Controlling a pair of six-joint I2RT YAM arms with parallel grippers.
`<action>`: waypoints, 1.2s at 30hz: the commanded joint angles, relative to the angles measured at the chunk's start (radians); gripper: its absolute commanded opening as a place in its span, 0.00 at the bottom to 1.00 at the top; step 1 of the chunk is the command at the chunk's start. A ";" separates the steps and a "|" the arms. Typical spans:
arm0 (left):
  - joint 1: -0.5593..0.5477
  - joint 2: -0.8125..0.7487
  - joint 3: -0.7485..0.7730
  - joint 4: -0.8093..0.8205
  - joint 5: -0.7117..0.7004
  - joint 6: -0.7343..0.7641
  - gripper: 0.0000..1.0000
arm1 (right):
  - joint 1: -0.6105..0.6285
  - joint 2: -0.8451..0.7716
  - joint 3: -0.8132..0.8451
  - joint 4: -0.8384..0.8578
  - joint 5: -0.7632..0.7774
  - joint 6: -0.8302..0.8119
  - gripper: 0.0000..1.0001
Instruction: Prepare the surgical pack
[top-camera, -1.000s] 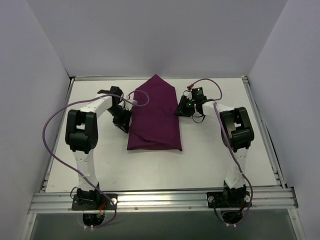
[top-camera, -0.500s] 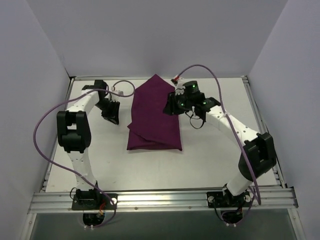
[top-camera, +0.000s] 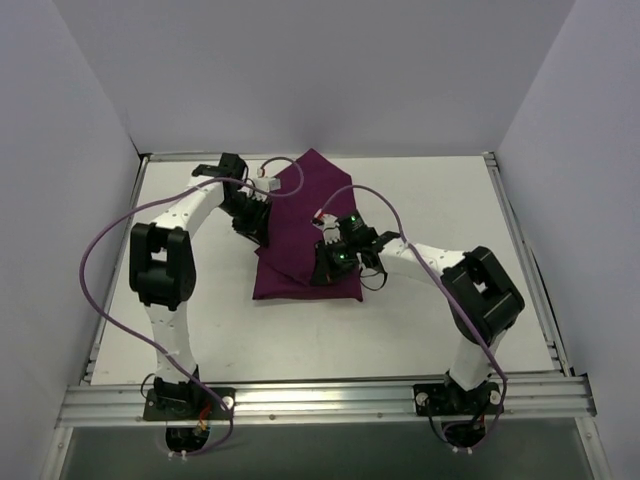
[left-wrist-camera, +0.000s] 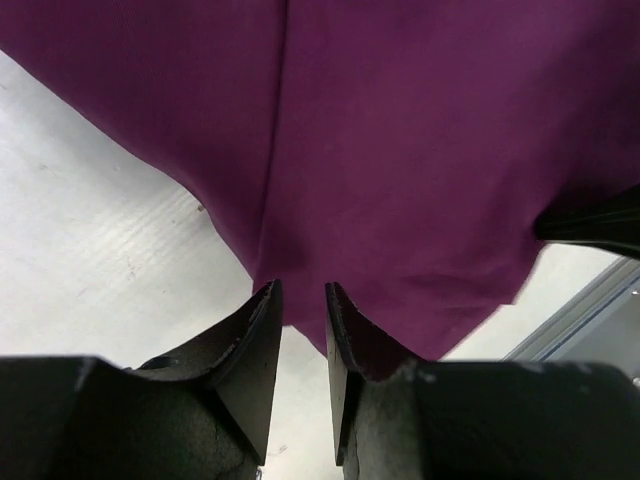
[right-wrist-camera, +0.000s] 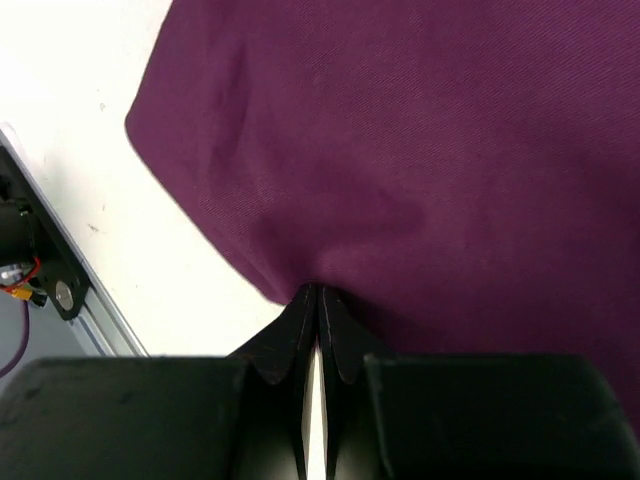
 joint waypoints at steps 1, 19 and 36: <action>-0.007 0.038 -0.059 0.036 -0.055 -0.005 0.33 | -0.020 0.036 0.031 -0.008 -0.021 -0.049 0.00; 0.024 0.211 0.444 0.030 0.095 -0.056 0.39 | -0.382 0.292 0.562 -0.113 -0.150 -0.011 0.00; 0.034 0.524 0.504 0.034 0.102 -0.128 0.36 | -0.442 0.599 0.519 0.173 -0.173 0.216 0.00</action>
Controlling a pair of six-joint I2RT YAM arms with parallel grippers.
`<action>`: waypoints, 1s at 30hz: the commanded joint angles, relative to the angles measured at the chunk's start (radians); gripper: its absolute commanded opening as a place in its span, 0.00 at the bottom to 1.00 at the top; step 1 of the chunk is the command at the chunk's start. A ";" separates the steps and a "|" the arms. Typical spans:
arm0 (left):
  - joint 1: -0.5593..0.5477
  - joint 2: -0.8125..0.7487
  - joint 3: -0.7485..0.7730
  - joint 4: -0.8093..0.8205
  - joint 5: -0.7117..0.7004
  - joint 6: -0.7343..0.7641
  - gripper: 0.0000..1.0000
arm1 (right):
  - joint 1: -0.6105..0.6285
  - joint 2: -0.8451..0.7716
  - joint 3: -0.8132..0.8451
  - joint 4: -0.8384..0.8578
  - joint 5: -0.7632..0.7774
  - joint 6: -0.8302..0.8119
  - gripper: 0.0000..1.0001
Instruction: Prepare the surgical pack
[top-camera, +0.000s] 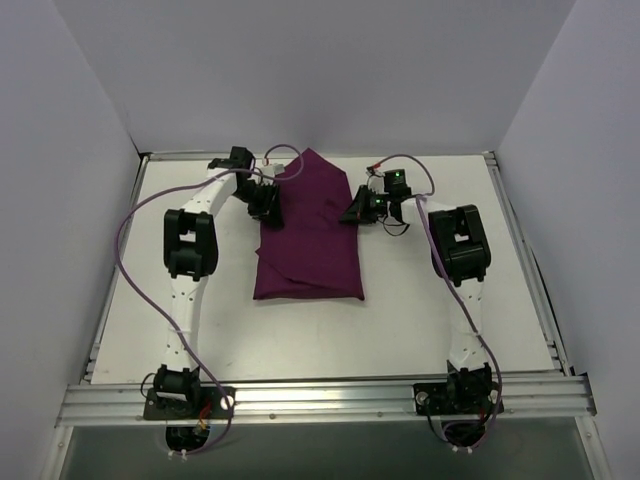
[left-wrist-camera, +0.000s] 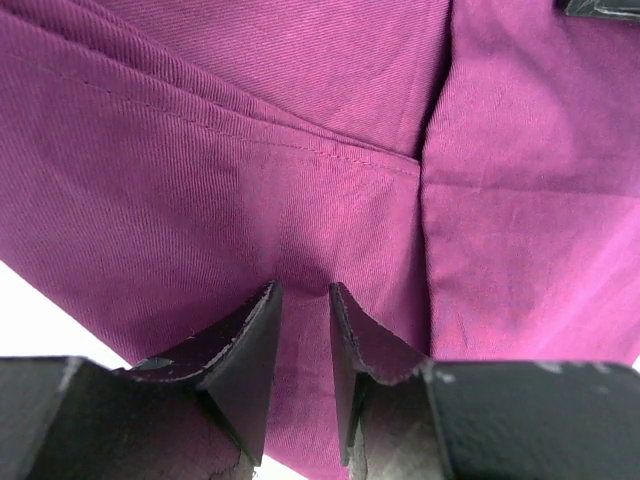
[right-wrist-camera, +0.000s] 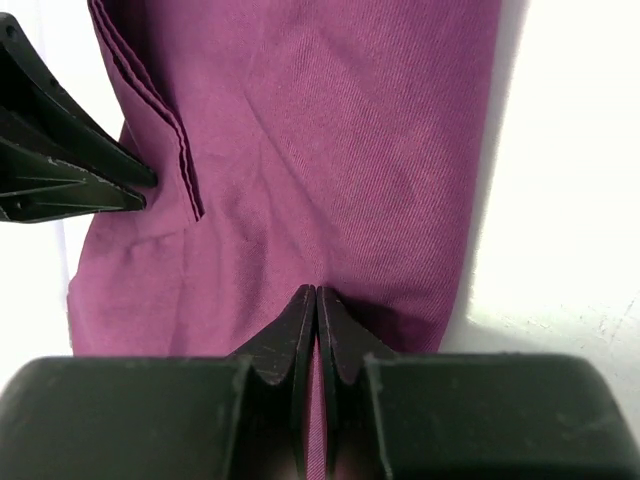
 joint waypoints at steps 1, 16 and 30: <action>0.006 0.022 0.032 -0.005 -0.048 0.003 0.36 | -0.015 0.018 0.026 -0.006 0.033 0.008 0.00; 0.022 -0.029 0.139 0.171 -0.163 -0.076 0.39 | -0.032 0.158 0.307 0.075 0.157 0.245 0.01; 0.028 -0.014 0.241 0.174 -0.224 -0.079 0.42 | -0.021 0.204 0.437 -0.021 0.237 0.275 0.07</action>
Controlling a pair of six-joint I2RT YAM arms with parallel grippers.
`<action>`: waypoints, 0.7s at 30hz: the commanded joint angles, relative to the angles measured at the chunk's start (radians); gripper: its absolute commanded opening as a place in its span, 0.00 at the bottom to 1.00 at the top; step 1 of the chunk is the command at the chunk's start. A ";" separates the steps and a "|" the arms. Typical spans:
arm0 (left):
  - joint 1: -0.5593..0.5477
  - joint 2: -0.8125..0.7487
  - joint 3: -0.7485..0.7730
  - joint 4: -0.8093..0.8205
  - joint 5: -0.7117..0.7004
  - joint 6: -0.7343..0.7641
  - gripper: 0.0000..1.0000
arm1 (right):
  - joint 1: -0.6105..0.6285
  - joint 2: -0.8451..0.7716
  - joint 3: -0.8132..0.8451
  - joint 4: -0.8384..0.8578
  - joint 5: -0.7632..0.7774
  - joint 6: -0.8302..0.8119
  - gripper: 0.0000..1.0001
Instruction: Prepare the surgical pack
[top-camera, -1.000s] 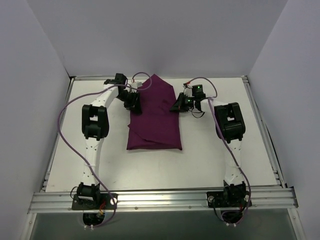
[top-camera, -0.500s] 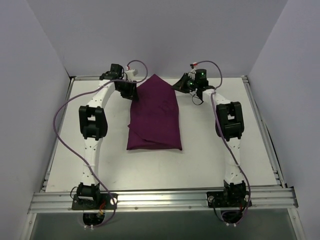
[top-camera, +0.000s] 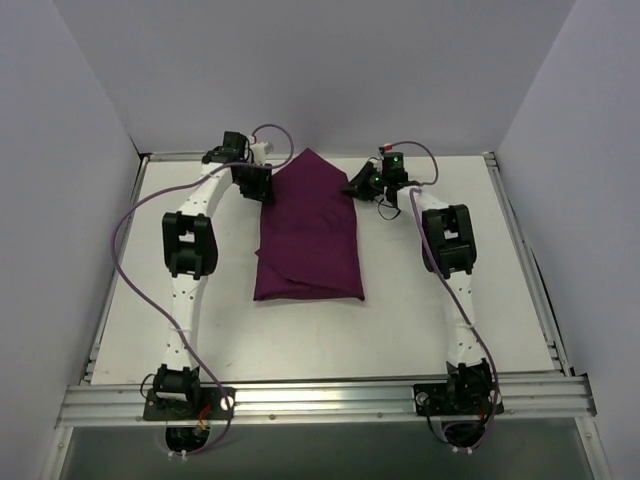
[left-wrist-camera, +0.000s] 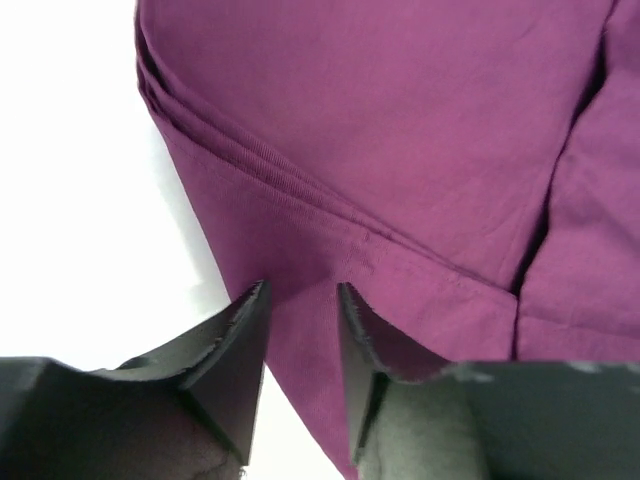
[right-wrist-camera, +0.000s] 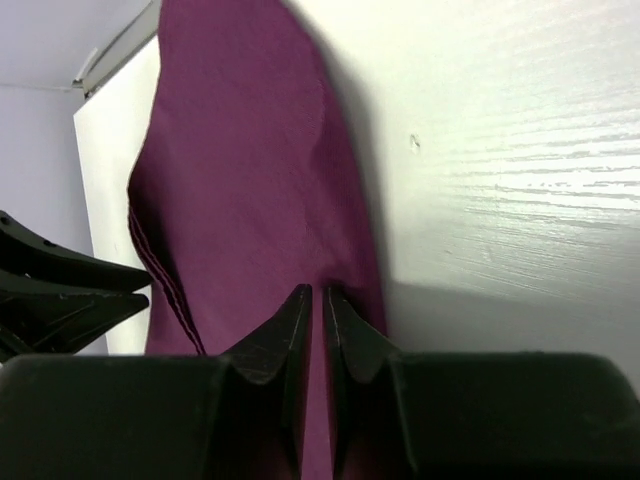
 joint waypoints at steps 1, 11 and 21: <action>0.005 -0.105 0.044 0.062 -0.004 0.000 0.45 | 0.004 -0.030 0.079 -0.051 0.042 -0.024 0.10; 0.022 -0.080 0.144 0.043 -0.126 -0.106 0.82 | 0.004 -0.095 0.157 -0.259 0.240 -0.176 0.52; 0.023 0.028 0.086 0.061 -0.103 -0.129 0.85 | 0.026 0.086 0.255 -0.352 0.183 -0.171 0.51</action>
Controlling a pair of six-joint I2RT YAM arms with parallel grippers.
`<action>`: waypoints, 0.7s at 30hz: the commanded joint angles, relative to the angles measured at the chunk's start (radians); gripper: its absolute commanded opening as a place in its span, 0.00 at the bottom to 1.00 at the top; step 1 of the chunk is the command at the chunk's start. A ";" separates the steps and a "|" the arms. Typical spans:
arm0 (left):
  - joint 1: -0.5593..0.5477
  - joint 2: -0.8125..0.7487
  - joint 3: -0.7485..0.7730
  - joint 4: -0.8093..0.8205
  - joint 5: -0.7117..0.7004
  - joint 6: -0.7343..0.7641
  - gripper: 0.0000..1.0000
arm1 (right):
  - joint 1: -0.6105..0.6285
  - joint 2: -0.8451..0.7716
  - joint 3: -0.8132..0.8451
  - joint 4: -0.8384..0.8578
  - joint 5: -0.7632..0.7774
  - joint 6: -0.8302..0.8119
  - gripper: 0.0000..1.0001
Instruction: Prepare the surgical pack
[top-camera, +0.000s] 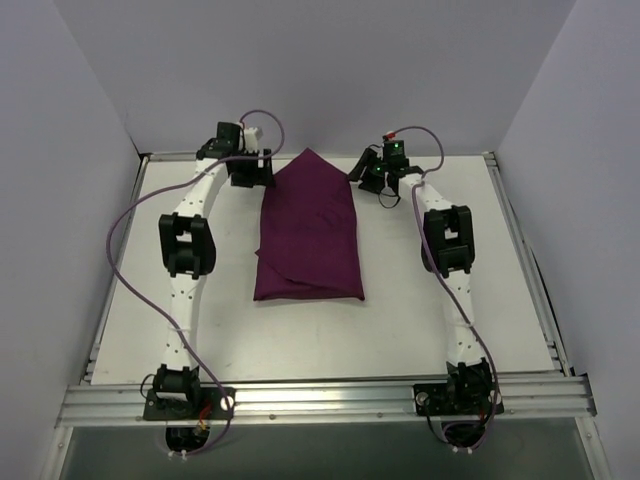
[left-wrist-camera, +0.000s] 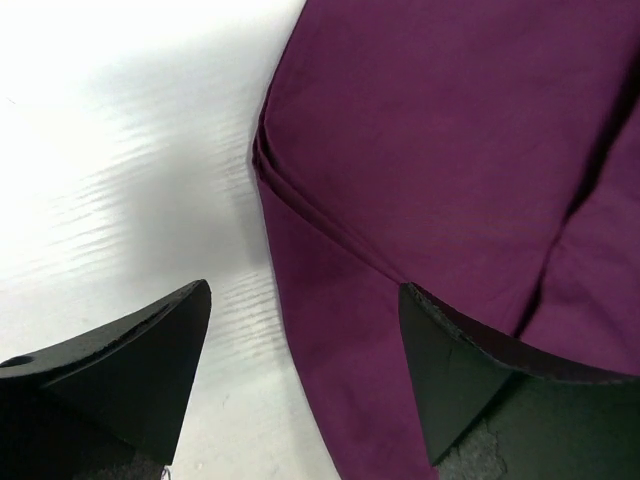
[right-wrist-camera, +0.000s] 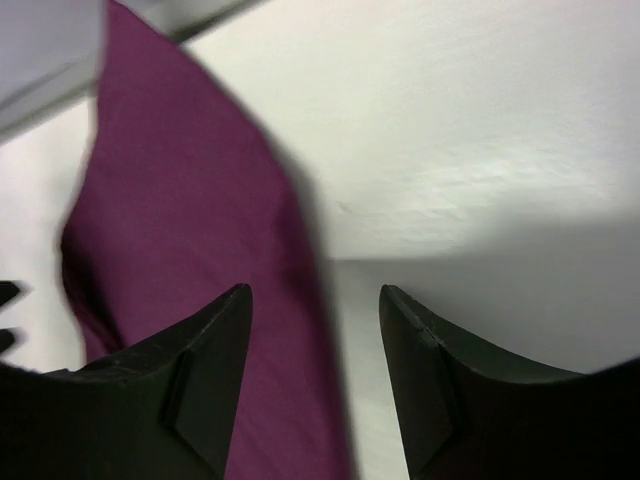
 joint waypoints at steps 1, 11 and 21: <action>0.007 0.061 -0.002 0.006 -0.010 -0.020 0.85 | 0.030 0.075 0.037 -0.044 -0.035 -0.010 0.51; 0.004 0.109 0.017 0.046 0.080 -0.046 0.71 | 0.033 0.133 0.046 0.074 -0.076 0.070 0.26; 0.026 0.038 0.033 0.107 0.260 -0.060 0.03 | 0.018 0.018 0.007 0.196 -0.150 0.086 0.00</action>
